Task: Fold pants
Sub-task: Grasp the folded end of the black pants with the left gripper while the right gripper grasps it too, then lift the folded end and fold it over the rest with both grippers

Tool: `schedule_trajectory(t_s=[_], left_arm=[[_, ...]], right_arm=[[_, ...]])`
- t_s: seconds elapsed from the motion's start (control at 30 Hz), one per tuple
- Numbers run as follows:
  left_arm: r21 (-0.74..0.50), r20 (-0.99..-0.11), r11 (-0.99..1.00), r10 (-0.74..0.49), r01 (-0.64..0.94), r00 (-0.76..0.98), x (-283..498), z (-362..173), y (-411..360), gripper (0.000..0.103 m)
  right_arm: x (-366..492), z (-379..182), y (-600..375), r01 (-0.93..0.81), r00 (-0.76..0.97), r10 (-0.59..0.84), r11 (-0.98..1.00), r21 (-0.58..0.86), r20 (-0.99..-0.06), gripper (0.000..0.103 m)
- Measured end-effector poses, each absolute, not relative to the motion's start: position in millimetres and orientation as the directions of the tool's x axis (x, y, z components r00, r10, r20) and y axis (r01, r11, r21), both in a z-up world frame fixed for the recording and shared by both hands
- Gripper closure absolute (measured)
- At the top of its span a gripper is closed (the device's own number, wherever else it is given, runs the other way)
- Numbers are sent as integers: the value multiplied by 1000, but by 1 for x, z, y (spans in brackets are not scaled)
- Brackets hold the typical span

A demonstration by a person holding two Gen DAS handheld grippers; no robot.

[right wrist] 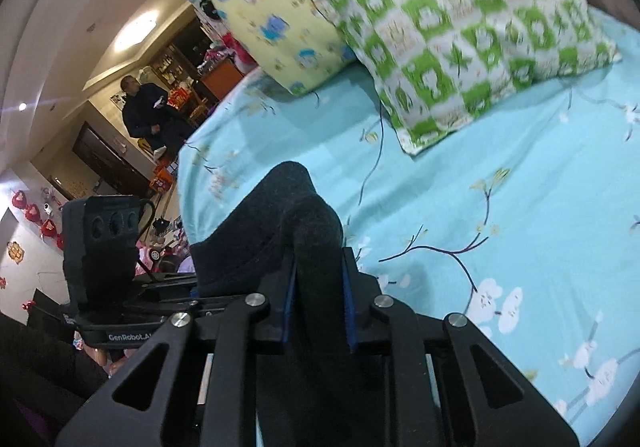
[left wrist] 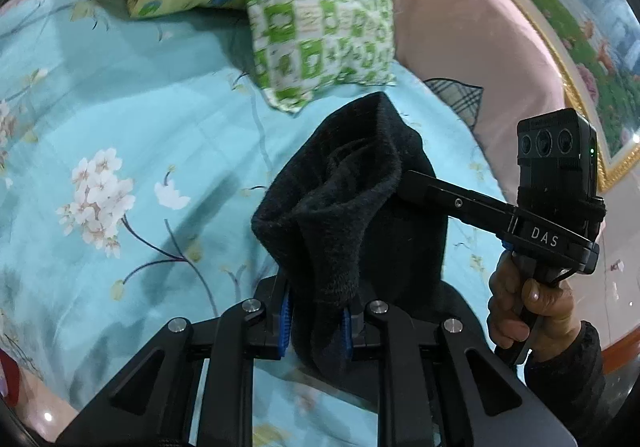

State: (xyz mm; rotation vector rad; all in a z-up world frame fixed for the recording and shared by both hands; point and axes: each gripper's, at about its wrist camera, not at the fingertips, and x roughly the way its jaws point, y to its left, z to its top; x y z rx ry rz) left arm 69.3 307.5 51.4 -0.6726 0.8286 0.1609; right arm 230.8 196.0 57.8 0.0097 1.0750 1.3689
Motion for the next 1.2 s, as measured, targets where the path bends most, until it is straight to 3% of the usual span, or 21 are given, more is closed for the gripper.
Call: schedule_trajectory(t_s=[0.63, 1.2], left_arm=[[-432, -658, 901, -292, -30, 694, 69, 140, 141, 85], [-373, -724, 910, -406, 179, 557, 74, 108, 10, 85]], right_arm=[[185, 117, 29, -741, 60, 894, 338, 580, -445, 84], [141, 77, -108, -626, 232, 902, 424, 654, -363, 84]])
